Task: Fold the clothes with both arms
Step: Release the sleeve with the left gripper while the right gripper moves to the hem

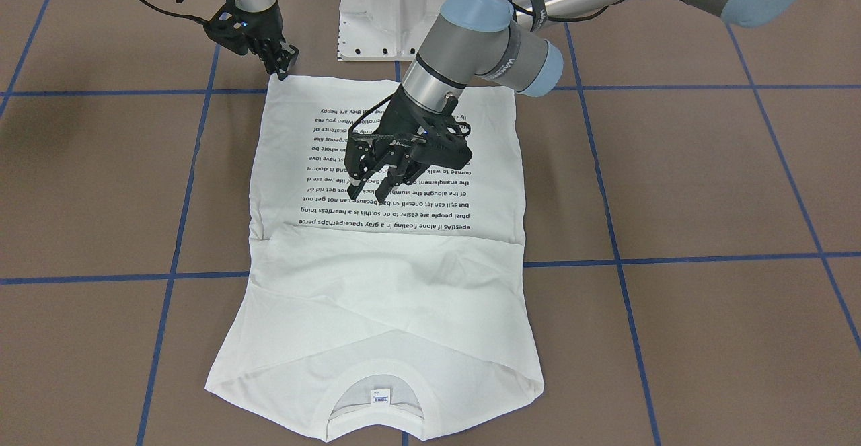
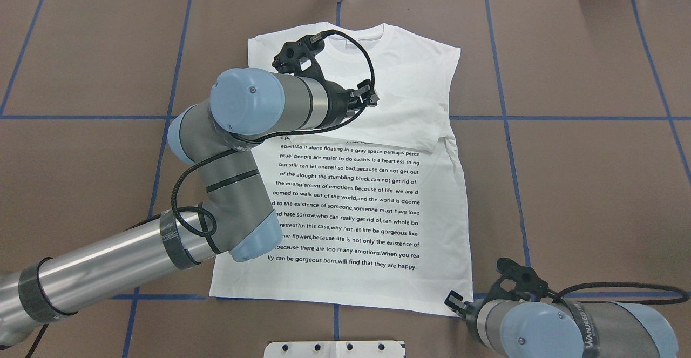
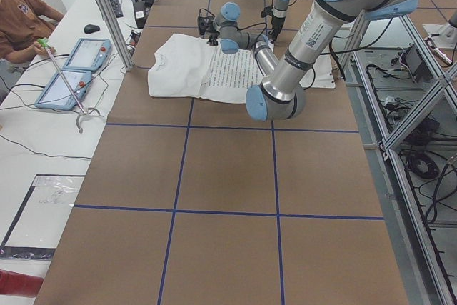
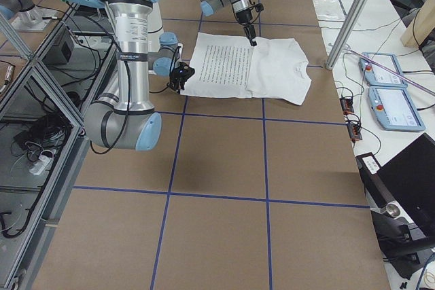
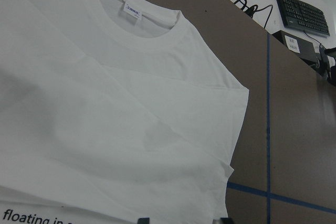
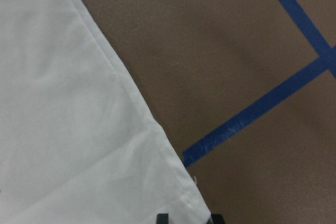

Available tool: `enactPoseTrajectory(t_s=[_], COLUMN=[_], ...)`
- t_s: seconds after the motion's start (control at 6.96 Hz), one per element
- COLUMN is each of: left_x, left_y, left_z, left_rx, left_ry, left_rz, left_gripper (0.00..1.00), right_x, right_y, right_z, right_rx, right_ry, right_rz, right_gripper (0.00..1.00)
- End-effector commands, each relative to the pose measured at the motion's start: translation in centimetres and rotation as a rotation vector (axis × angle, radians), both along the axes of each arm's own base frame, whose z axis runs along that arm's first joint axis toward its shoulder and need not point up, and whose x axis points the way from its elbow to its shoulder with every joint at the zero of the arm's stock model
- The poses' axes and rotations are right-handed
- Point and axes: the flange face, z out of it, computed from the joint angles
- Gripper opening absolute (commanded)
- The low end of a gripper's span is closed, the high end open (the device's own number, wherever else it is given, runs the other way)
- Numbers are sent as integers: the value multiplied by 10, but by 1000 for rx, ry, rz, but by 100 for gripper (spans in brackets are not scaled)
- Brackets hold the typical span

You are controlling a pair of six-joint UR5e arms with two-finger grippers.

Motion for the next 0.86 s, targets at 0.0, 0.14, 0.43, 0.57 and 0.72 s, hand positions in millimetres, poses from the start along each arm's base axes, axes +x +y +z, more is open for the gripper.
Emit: enactPoseTrajectory(t_s=[0.0, 0.14, 0.43, 0.57, 0.72], left_x=[0, 0, -3, -11, -26], left_y=[1, 1, 1, 7, 17], left_z=[0, 4, 5, 6, 14], left_rx=[0, -2, -2, 4, 4], left_ry=[0, -4, -2, 8, 8], left_rz=[1, 1, 1, 2, 5], left_gripper=[54, 54, 54, 54, 54], right_x=[1, 0, 0, 3, 12], right_y=[0, 0, 0, -1, -2], right_z=[2, 1, -1, -6, -18], right_rx=[0, 0, -4, -6, -9], right_ry=[3, 2, -2, -14, -38], right_rz=[0, 0, 1, 2, 3], right_gripper=[37, 20, 0, 0, 0])
